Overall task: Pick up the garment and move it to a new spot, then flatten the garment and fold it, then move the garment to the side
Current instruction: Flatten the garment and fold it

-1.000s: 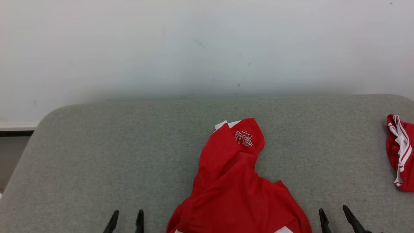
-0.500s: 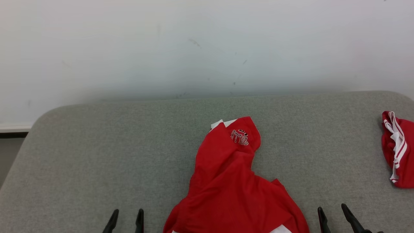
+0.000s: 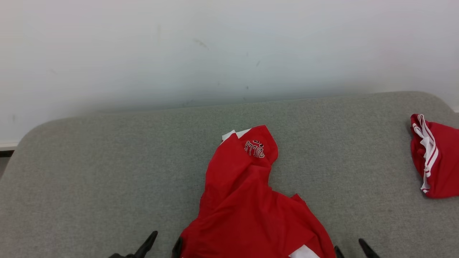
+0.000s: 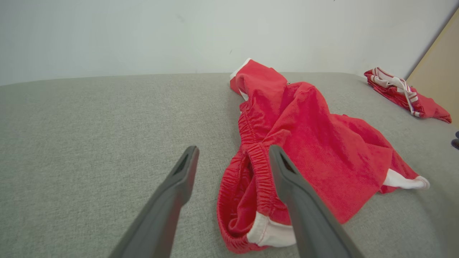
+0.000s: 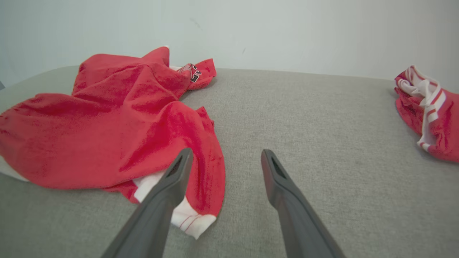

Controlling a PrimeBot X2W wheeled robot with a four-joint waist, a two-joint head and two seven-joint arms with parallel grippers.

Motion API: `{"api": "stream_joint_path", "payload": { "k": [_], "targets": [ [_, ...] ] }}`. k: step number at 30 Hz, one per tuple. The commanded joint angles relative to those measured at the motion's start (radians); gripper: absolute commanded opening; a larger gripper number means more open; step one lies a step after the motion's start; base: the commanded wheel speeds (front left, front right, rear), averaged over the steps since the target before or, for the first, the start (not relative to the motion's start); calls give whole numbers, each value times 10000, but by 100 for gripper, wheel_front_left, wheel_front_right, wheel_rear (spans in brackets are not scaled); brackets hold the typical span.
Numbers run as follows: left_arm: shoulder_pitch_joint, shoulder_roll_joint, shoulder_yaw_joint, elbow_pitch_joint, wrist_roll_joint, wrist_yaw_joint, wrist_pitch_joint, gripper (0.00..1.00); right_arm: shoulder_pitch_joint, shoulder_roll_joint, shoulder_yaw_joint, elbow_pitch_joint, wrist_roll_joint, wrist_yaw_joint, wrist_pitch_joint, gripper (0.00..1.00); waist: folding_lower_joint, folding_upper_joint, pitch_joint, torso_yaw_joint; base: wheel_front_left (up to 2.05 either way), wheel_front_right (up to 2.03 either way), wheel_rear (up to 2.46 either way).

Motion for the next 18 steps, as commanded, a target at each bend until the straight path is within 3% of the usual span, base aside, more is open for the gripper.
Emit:
{"api": "stream_joint_path", "payload": {
  "k": [1,7,13,18],
  "targets": [
    [-71,217,-106,-152,-185,-33,188,100,160,-182,231,41,150,-27,134,100,0,-1,44,-52,0,0,0],
    [219,1406,-797,-1221,-1103,-32,1739,100,228,-946,1586,-72,1001,-27,948,100,0,-1,365,-257,0,0,0],
    [408,2224,-1343,-2002,-1912,-35,2998,100,-216,-925,2234,294,1414,-27,1152,100,0,-1,626,-339,0,0,0],
    [212,2538,-1652,-2230,-2258,-36,3457,100,-564,-798,2460,775,1631,-27,1012,100,0,-1,770,-276,0,0,0]
  ]
}}
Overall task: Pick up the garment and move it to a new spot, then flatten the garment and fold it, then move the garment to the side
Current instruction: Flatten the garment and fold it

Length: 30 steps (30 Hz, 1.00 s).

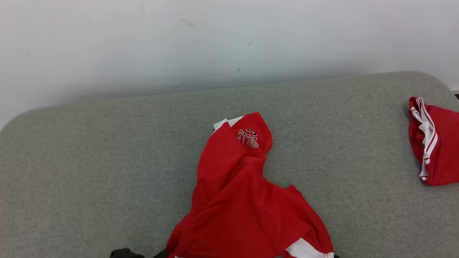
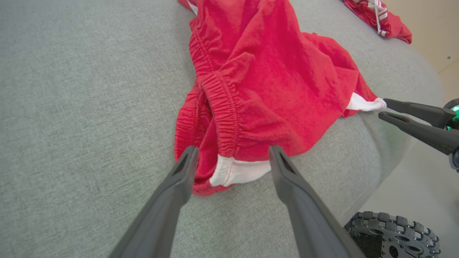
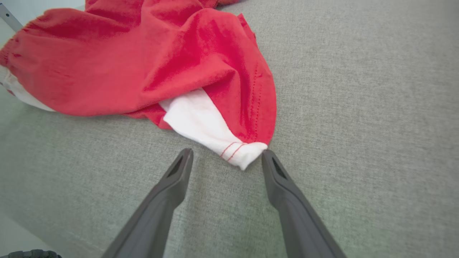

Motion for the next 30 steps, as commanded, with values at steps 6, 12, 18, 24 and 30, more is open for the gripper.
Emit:
{"api": "stream_joint_path", "payload": {
  "k": [6,12,18,24,30],
  "targets": [
    [-206,178,-184,90,-208,-23,143,100,-338,43,170,480,197,-27,-281,100,0,0,145,62,0,0,0],
    [-261,276,-298,241,-278,-23,98,100,-547,63,348,762,251,-27,-482,100,0,0,241,19,0,0,0],
    [-349,384,-311,477,-227,-22,106,100,-737,72,493,922,280,-27,-557,100,0,0,369,-32,0,0,0],
    [-492,333,-416,701,-299,-22,65,100,-914,102,620,1083,330,-27,-651,100,0,0,517,-87,0,0,0],
    [-701,271,-619,1056,-355,-23,-16,100,-1056,157,826,1292,395,-27,-714,100,0,0,609,-152,0,0,0]
  ]
}}
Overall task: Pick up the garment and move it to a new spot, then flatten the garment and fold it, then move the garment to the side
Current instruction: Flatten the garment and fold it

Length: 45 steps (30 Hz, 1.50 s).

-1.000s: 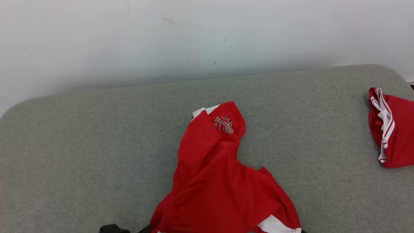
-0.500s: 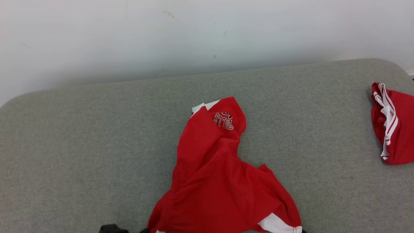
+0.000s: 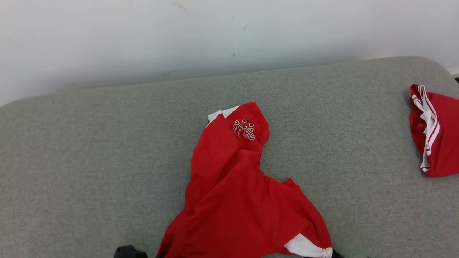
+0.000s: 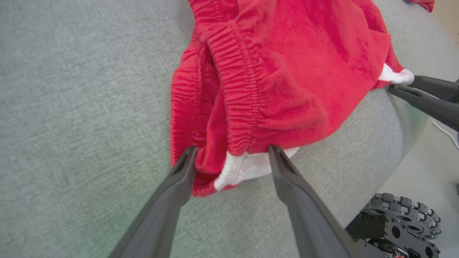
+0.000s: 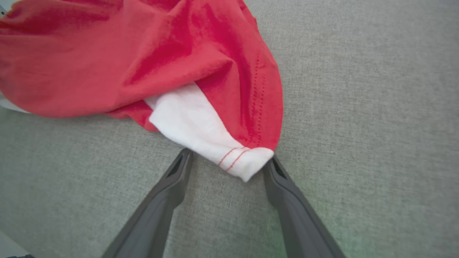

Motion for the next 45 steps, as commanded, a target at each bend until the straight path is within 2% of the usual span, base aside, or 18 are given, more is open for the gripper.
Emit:
{"api": "stream_joint_path", "payload": {
  "k": [1,5,7,12,14,16,17,18,19,23,24,29,35,40,45],
  "targets": [
    [-90,-14,-42,122,-102,-23,-82,100,-91,-1,70,148,47,-27,21,100,0,0,12,-17,0,0,0],
    [-217,-51,-257,310,-197,-23,-140,100,-204,58,182,277,89,-27,-6,100,0,0,42,-46,0,0,0],
    [-272,-45,-370,408,-258,-23,-158,94,-292,97,234,353,91,-27,-14,100,0,0,56,-52,0,0,0],
    [-382,5,-563,629,-324,-24,-285,89,-410,161,398,533,187,-25,-44,100,0,0,41,-53,0,0,0],
    [-401,-3,-627,728,-357,-24,-345,81,-457,166,453,586,206,-27,-50,100,0,0,32,-58,0,0,0],
    [-428,-22,-687,801,-409,-24,-395,67,-511,178,501,621,252,-27,-80,100,0,0,29,-66,0,0,0],
    [-437,-29,-717,843,-433,-24,-396,56,-531,181,520,637,271,-27,-87,95,0,0,27,-70,0,0,0],
    [-447,-34,-754,883,-448,-24,-427,47,-551,187,542,656,302,-25,-104,73,0,0,25,-75,0,0,0],
    [-459,-44,-784,922,-491,-24,-462,42,-570,194,569,672,324,-22,-122,57,0,0,25,-80,0,0,0],
    [-482,-93,-919,1097,-606,-24,-553,4,-697,257,614,754,451,-15,-206,5,0,0,-13,-106,0,0,0],
    [-485,-107,-939,1121,-680,-24,-575,0,-740,263,613,772,467,-15,-248,0,0,0,-20,-114,0,0,0],
    [-441,-207,-1089,1173,-1234,-24,-516,0,-964,267,552,663,667,-15,-413,0,0,0,-76,-134,0,0,0],
    [-449,-270,-654,171,-2931,-24,-442,0,-993,-103,93,-212,1425,-15,-498,0,0,0,-213,-133,0,0,0],
    [-603,-138,-225,-1291,-4113,-24,-256,0,-922,-832,-364,-1499,2007,-15,-505,0,0,0,-365,-167,0,0,0],
    [-750,-211,69,-2637,-4700,45,-122,0,-787,-1560,-579,-3020,2587,-15,-246,0,0,0,-523,-278,0,0,0]
  ]
}}
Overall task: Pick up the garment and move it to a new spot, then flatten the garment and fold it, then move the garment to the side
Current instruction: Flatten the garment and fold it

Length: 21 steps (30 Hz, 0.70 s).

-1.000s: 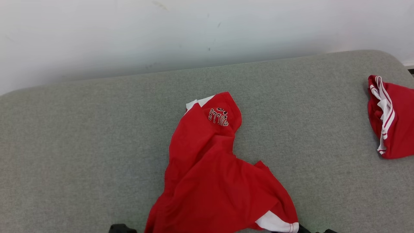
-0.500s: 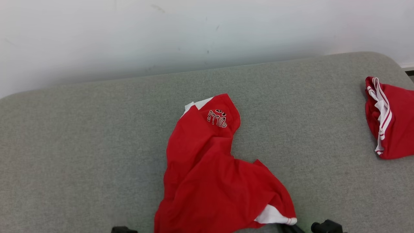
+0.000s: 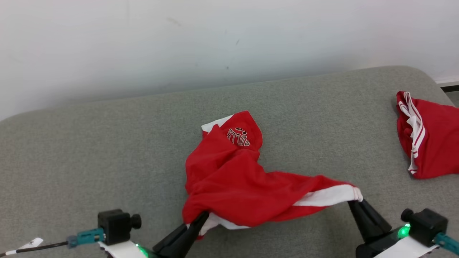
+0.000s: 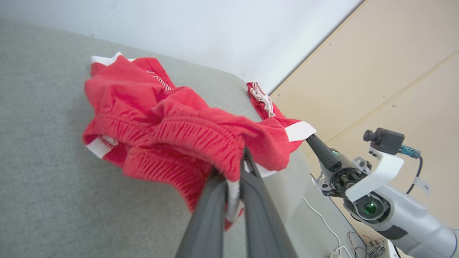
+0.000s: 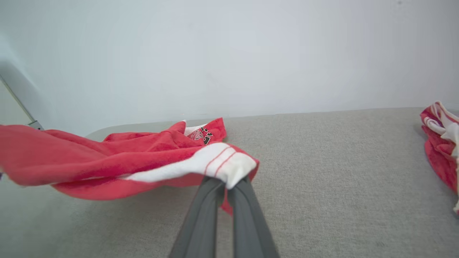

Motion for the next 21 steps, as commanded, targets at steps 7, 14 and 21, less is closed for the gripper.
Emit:
{"api": "stream_joint_path", "payload": {
  "k": [7,14,21],
  "targets": [
    [-256,-387,240,-1923,-676,198,-71,0,390,-954,-637,-2619,883,1,568,0,0,-1,-273,-265,0,0,0],
    [-665,-417,612,-3605,-826,612,69,0,665,-1722,-1802,-5092,1613,1,1175,0,0,-1,-521,-424,0,0,0],
    [-1117,-280,788,-4899,-1092,1023,643,0,924,-2247,-3182,-7083,2531,1,1805,0,0,-1,-521,-459,0,0,0]
  ]
}}
